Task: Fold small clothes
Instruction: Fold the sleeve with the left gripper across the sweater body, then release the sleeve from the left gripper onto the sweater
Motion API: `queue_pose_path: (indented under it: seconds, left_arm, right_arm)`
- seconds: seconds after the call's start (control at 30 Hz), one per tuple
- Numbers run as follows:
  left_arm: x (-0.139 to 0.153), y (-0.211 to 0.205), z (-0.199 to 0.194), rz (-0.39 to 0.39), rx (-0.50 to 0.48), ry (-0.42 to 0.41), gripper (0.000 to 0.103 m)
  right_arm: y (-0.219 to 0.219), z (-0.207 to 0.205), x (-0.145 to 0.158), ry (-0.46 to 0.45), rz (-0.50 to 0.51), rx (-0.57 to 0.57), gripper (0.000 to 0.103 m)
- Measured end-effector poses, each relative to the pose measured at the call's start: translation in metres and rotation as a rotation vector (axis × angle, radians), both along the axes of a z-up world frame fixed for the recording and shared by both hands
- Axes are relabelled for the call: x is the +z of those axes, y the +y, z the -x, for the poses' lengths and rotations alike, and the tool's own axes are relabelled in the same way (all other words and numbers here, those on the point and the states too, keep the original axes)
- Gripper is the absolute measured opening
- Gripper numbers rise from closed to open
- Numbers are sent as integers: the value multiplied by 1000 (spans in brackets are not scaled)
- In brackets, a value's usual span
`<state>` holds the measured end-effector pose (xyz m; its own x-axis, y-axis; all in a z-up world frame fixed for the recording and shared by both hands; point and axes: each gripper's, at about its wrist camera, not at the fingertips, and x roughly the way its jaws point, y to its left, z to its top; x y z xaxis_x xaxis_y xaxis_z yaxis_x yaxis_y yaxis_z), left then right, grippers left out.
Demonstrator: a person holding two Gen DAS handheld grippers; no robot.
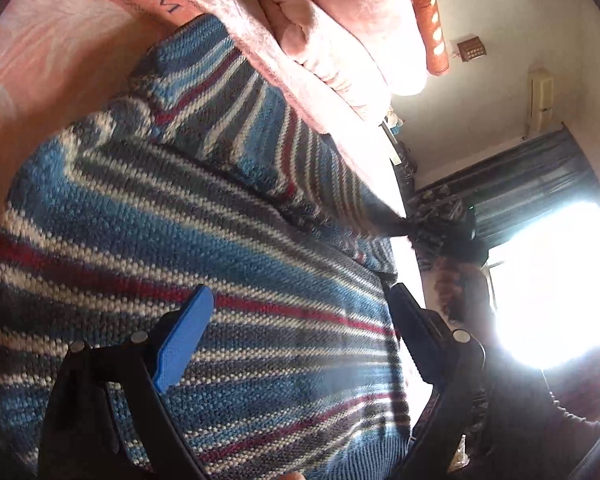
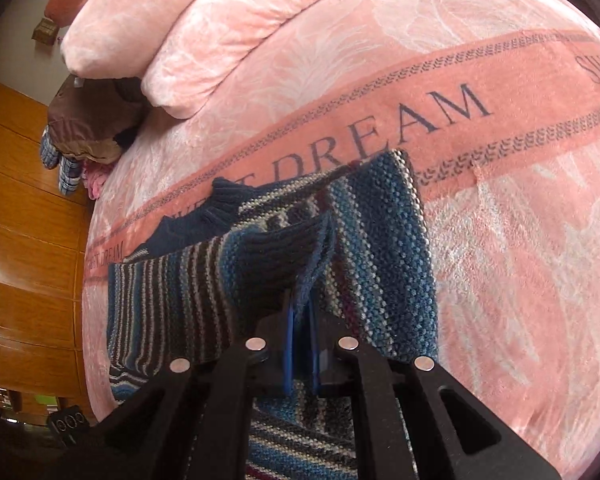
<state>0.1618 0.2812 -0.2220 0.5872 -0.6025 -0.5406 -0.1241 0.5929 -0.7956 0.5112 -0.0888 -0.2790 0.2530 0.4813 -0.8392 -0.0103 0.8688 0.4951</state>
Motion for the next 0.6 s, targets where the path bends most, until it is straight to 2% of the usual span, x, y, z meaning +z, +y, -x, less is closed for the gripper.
queue_pose_path:
  seconds: [0.03, 0.07, 0.17, 0.3, 0.33, 0.43, 0.53, 0.57, 0.6]
  left_arm:
    - [7, 3, -7, -16, 2, -17, 88]
    - [14, 8, -15, -32, 3, -36, 88]
    - [34, 25, -54, -63, 12, -79, 89]
    - [45, 47, -127, -25, -15, -67, 90]
    - [41, 49, -143, -29, -29, -51, 90]
    - [5, 55, -181, 6, -81, 73, 86]
    - [-30, 70, -190, -40, -57, 161, 76]
    - [-39, 78, -190, -49, -38, 177, 67]
    - [-45, 86, -189, -43, -24, 178, 63]
  right_arm:
    - [0, 1, -6, 2, 13, 12, 7]
    - [0, 2, -12, 6, 23, 21, 13]
    - [-17, 3, -7, -24, -16, -38, 18]
    - [-32, 2, 13, -78, -100, -51, 19]
    - [-32, 1, 15, -86, -118, -45, 19]
    - [-28, -2, 7, -66, -195, -24, 19]
    - [-21, -3, -14, -29, -235, 5, 19]
    - [-20, -4, -23, -10, -241, 6, 19]
    - [-20, -3, -33, 6, -234, 6, 14]
